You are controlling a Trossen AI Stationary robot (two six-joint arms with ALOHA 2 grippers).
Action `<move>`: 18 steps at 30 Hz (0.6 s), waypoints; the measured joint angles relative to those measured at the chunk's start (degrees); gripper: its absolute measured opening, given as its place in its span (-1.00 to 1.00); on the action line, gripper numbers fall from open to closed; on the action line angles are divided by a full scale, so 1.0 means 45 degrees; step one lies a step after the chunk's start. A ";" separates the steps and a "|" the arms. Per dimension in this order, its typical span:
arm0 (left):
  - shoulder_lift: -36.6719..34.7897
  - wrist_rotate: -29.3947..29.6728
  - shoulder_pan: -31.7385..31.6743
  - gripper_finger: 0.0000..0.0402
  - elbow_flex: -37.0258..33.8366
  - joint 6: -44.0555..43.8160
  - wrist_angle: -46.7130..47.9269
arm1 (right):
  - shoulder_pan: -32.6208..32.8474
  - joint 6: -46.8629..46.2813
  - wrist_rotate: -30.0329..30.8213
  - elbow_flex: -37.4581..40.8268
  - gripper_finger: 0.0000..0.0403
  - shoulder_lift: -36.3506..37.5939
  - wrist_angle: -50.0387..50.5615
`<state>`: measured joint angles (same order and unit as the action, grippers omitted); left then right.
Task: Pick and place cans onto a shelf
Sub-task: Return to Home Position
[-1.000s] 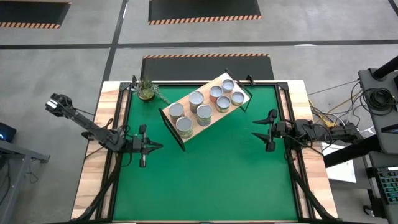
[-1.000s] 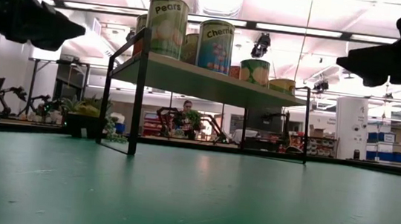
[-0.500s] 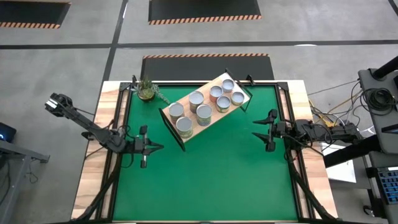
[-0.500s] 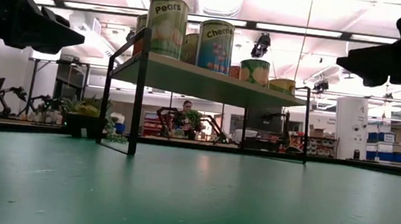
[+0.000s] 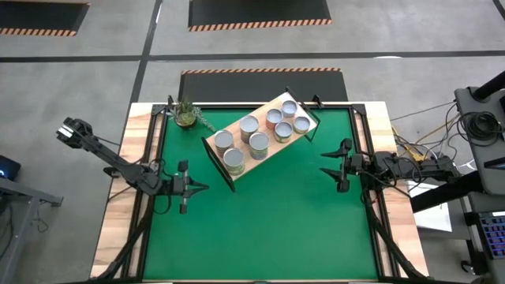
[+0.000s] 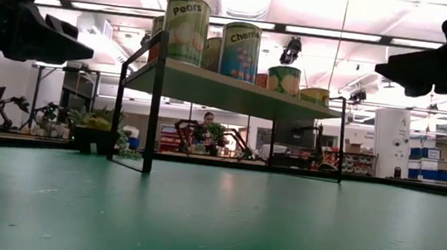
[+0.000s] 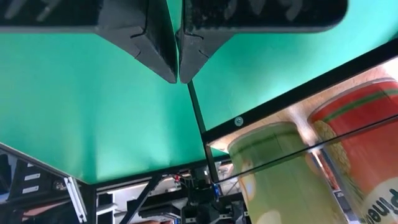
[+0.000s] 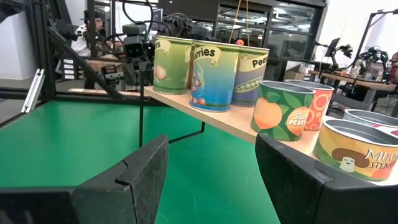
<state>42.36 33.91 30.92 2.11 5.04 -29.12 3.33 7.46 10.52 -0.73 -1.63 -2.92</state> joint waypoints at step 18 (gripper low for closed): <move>0.0810 0.0000 -0.0002 -1.00 0.0000 0.0000 -0.0005 | 0.0005 0.0005 0.0000 -0.0005 0.13 0.0000 -0.0005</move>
<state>46.01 33.91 30.91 2.11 5.04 -29.15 3.36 7.49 10.52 -0.75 -1.63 -2.94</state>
